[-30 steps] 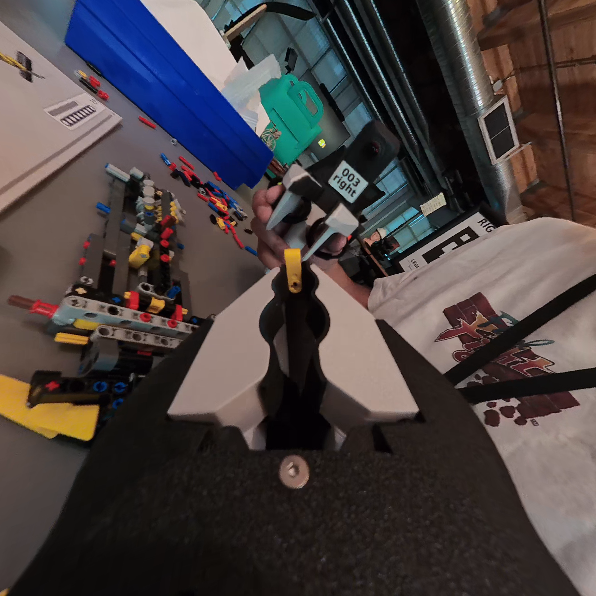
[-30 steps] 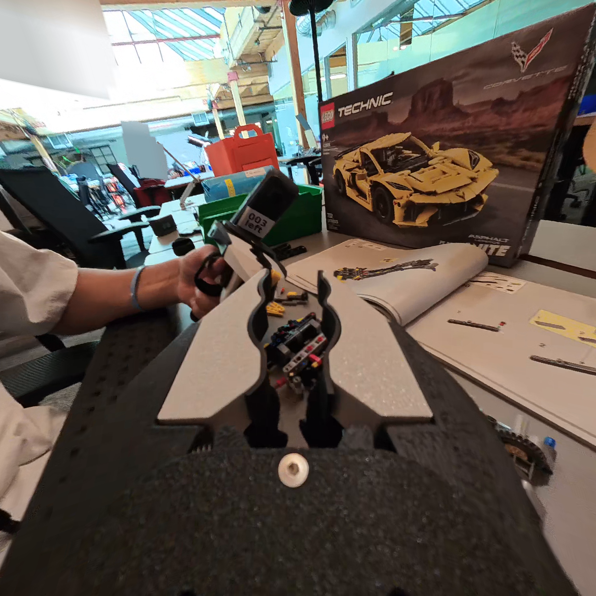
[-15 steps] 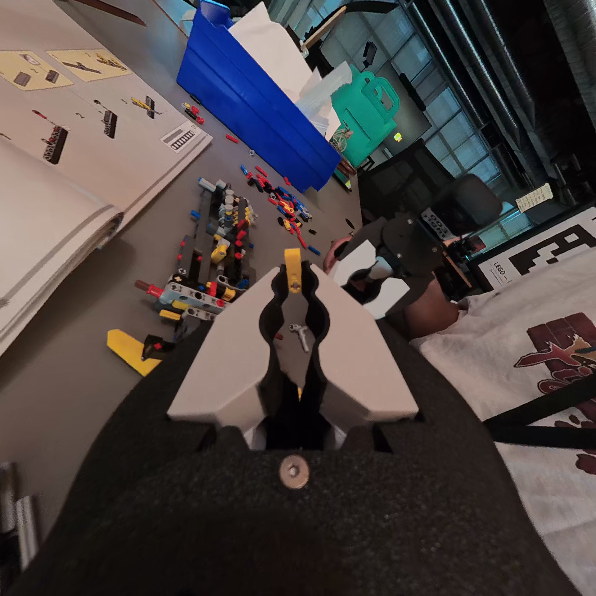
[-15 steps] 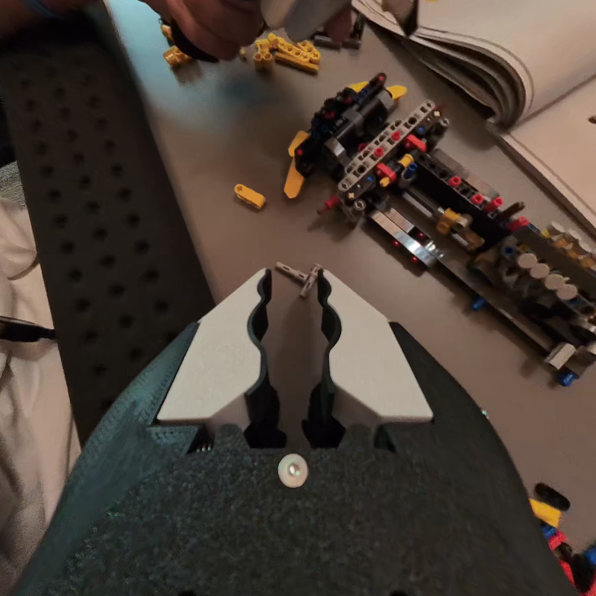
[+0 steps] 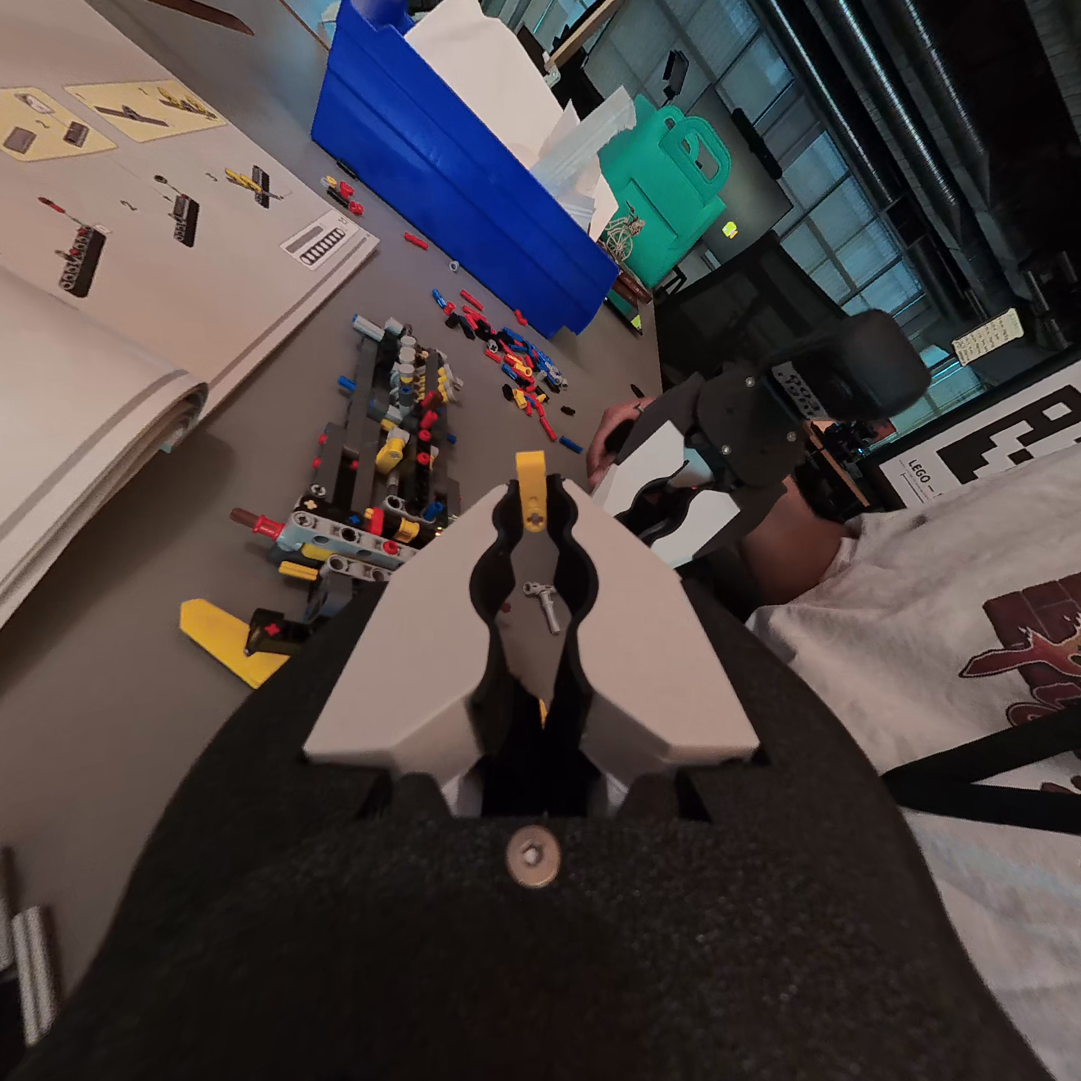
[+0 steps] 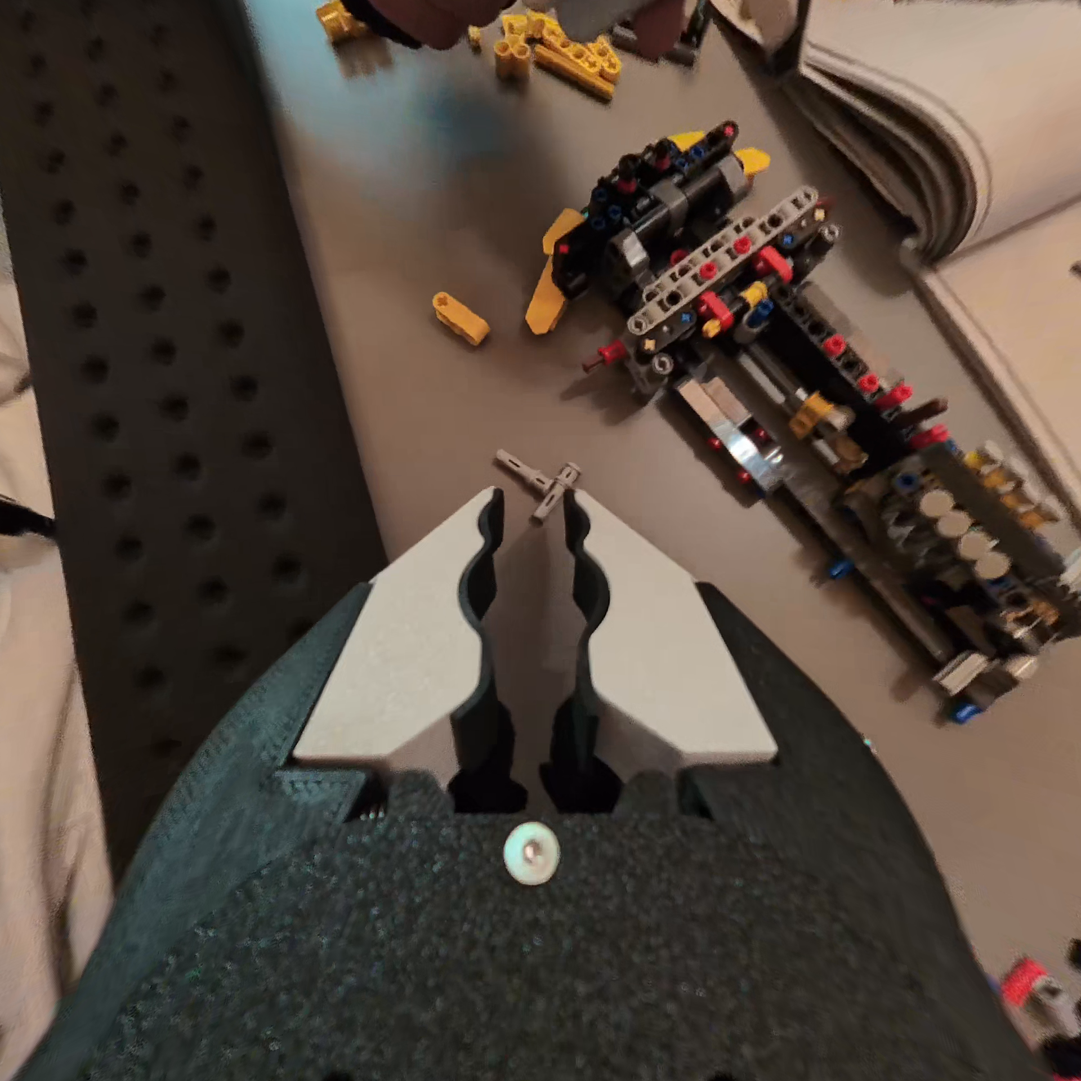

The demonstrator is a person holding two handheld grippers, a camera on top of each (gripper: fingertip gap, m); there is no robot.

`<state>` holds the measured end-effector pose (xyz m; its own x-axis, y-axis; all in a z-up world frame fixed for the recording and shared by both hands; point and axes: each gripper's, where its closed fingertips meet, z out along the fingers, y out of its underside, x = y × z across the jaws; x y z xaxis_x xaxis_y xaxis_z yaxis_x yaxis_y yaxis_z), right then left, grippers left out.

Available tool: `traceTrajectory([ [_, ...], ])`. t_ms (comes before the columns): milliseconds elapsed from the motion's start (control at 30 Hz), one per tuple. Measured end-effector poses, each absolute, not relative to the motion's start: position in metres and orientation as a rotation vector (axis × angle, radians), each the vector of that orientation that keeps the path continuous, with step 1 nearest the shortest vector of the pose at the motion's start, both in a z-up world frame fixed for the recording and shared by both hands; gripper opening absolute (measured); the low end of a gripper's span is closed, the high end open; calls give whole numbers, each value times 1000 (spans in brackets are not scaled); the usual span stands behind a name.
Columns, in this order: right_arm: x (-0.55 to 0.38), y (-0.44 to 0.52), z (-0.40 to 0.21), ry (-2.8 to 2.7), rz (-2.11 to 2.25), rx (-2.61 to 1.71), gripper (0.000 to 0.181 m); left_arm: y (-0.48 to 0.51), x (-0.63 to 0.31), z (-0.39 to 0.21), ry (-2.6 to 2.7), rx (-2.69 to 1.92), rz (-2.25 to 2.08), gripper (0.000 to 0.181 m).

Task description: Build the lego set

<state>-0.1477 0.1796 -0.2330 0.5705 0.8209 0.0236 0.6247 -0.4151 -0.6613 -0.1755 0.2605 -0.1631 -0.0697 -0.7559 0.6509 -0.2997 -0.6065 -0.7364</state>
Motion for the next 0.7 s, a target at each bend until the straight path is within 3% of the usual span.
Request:
traceTrajectory([
  [200,-150,189,-239,-1358,564,-2112,28,254,-174,-166,1174,-1846,-1706,6],
  [567,-156,183,-253,-1773,574,-1919,20,247,-173,-171,1235,-1850,-1684,6],
  [700,-159,185,-253,-1797,546,-1882,8,241,-174,-174,1298,-1841,-1637,6],
])
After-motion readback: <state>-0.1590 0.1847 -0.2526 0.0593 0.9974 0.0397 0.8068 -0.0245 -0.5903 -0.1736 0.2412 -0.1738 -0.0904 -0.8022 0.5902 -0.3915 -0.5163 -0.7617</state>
